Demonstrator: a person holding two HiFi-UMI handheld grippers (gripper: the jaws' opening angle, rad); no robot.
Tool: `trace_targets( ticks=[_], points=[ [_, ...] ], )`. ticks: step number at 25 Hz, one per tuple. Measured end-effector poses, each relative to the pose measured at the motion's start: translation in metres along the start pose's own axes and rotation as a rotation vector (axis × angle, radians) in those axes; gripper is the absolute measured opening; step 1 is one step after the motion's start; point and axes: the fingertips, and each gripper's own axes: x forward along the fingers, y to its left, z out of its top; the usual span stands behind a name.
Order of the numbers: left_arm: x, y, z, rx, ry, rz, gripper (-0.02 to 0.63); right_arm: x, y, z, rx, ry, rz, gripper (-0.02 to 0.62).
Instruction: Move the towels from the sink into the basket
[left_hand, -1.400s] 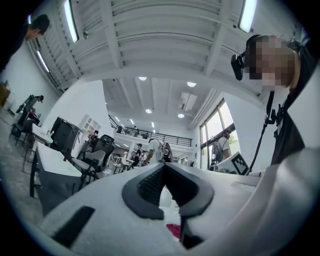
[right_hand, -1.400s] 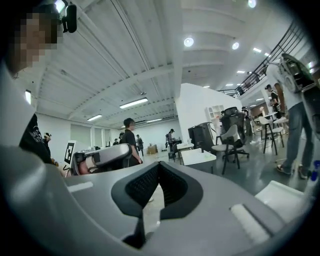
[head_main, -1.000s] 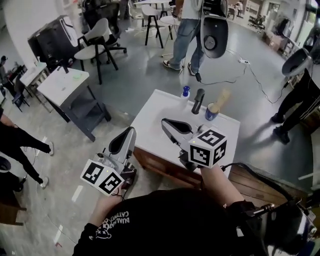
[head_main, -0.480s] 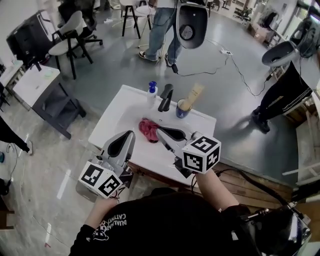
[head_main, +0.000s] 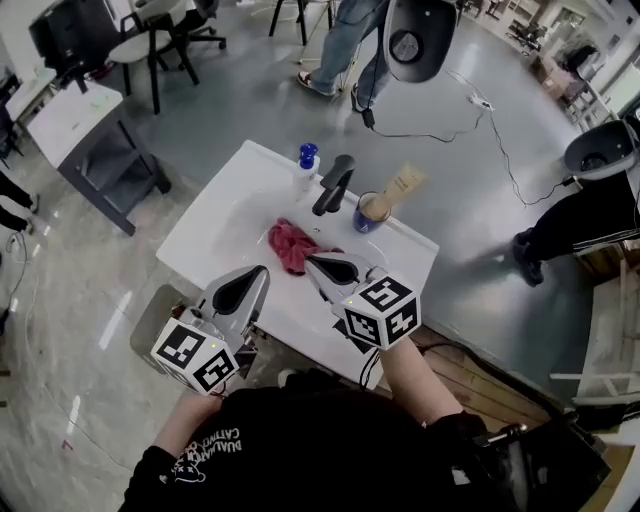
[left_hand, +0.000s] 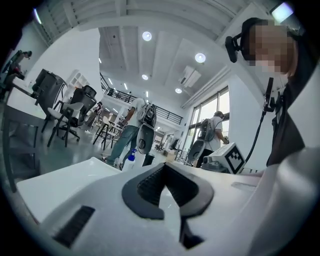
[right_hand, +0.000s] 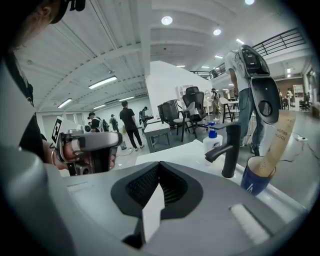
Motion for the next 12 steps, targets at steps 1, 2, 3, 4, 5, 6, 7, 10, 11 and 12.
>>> trace_targets(
  ticks=[1, 2, 3, 4, 5, 6, 7, 10, 11, 12],
  points=[
    [0.001, 0.004, -0.005, 0.0, 0.014, 0.014, 0.005, 0.005, -0.007, -0.005, 0.003, 0.006, -0.01, 0.005],
    [0.002, 0.008, -0.011, 0.0, 0.031, 0.027, 0.005, 0.009, -0.015, -0.01, 0.007, 0.011, -0.024, 0.005],
    [0.002, 0.012, -0.015, -0.001, 0.047, 0.038, 0.005, 0.013, -0.022, -0.016, 0.013, 0.016, -0.037, 0.005],
    [0.002, 0.016, -0.019, -0.003, 0.06, 0.048, 0.005, 0.018, -0.029, -0.021, 0.022, 0.021, -0.047, 0.005],
    [0.001, 0.02, -0.023, -0.005, 0.072, 0.059, 0.005, 0.022, -0.034, -0.026, 0.035, 0.028, -0.053, 0.005],
    [0.0, 0.025, -0.025, -0.006, 0.082, 0.071, 0.005, 0.026, -0.04, -0.031, 0.049, 0.034, -0.058, 0.005],
    [-0.001, 0.029, -0.028, -0.008, 0.093, 0.084, 0.005, 0.03, -0.046, -0.036, 0.062, 0.039, -0.066, 0.005],
    [-0.002, 0.044, -0.04, -0.013, 0.132, 0.121, 0.005, 0.043, -0.067, -0.054, 0.081, 0.061, -0.109, 0.005],
    [-0.003, 0.047, -0.045, -0.015, 0.145, 0.13, 0.005, 0.047, -0.073, -0.062, 0.087, 0.072, -0.123, 0.005],
    [-0.004, 0.049, -0.05, -0.017, 0.158, 0.137, 0.005, 0.051, -0.078, -0.069, 0.098, 0.084, -0.133, 0.005]
  ],
)
